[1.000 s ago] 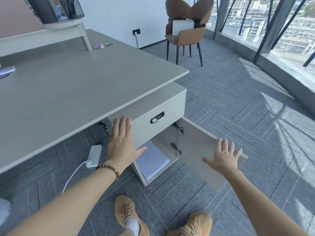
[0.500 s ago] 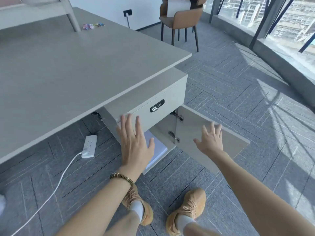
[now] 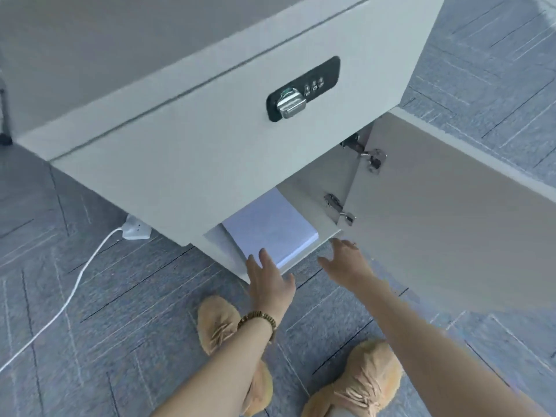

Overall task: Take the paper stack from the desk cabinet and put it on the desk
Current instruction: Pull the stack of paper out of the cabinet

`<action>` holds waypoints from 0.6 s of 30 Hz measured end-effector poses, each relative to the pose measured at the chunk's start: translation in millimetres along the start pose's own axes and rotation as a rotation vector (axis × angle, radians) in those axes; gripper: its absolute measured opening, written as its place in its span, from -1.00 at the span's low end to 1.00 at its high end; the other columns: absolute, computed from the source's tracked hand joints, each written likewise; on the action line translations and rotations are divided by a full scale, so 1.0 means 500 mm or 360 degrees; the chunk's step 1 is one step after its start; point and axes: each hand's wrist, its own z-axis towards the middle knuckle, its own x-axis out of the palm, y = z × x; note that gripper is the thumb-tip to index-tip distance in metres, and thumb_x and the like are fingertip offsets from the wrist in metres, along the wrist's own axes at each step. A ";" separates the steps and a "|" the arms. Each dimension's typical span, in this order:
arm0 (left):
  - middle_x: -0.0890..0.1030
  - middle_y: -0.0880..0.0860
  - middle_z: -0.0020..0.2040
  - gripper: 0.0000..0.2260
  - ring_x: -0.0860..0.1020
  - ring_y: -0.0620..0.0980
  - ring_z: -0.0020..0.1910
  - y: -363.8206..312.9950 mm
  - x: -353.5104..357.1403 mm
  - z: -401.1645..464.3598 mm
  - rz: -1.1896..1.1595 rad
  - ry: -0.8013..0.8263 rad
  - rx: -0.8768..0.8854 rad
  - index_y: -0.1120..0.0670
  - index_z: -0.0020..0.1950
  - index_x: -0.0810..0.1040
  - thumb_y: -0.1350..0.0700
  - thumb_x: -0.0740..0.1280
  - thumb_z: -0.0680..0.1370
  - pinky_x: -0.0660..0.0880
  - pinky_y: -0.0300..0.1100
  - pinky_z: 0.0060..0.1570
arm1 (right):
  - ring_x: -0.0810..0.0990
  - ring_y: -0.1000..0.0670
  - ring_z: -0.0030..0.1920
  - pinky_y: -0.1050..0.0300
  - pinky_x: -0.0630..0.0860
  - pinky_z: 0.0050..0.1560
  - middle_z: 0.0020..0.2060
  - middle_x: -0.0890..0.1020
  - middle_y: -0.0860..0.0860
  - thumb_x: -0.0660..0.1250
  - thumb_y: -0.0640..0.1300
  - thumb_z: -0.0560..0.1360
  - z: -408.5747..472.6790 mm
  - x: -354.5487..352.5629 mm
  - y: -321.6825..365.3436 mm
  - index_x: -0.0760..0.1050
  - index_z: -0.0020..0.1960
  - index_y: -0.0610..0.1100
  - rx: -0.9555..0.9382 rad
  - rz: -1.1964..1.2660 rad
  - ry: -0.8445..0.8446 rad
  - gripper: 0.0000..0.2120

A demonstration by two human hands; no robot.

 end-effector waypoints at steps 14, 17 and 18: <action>-0.12 0.23 0.65 -0.12 -0.04 0.14 0.63 0.087 0.156 0.216 -0.0364 0.0022 -0.0514 0.20 0.63 -0.21 0.13 0.38 0.57 0.12 -0.09 0.53 | 0.30 -0.23 0.49 -0.15 0.35 0.44 0.54 0.21 -0.21 0.25 0.04 0.59 0.282 0.166 0.012 0.05 0.60 -0.17 -0.0075 0.0009 0.0070 -0.31; -0.06 0.27 0.63 -0.10 0.02 0.16 0.62 0.086 0.164 0.232 -0.0424 -0.0016 -0.0567 0.21 0.63 -0.20 0.14 0.40 0.55 0.14 -0.08 0.53 | 0.28 -0.23 0.51 -0.16 0.31 0.45 0.54 0.22 -0.21 0.23 0.06 0.60 0.314 0.178 0.005 0.00 0.61 -0.19 -0.0030 0.0013 0.0076 -0.28; -0.06 0.26 0.63 -0.09 0.00 0.16 0.63 0.084 0.167 0.234 -0.0431 -0.0012 -0.0590 0.22 0.63 -0.21 0.14 0.41 0.54 0.14 -0.06 0.53 | 0.25 -0.23 0.52 -0.16 0.30 0.46 0.55 0.21 -0.19 0.24 0.07 0.60 0.321 0.183 0.002 -0.02 0.62 -0.19 -0.0023 0.0005 0.0094 -0.26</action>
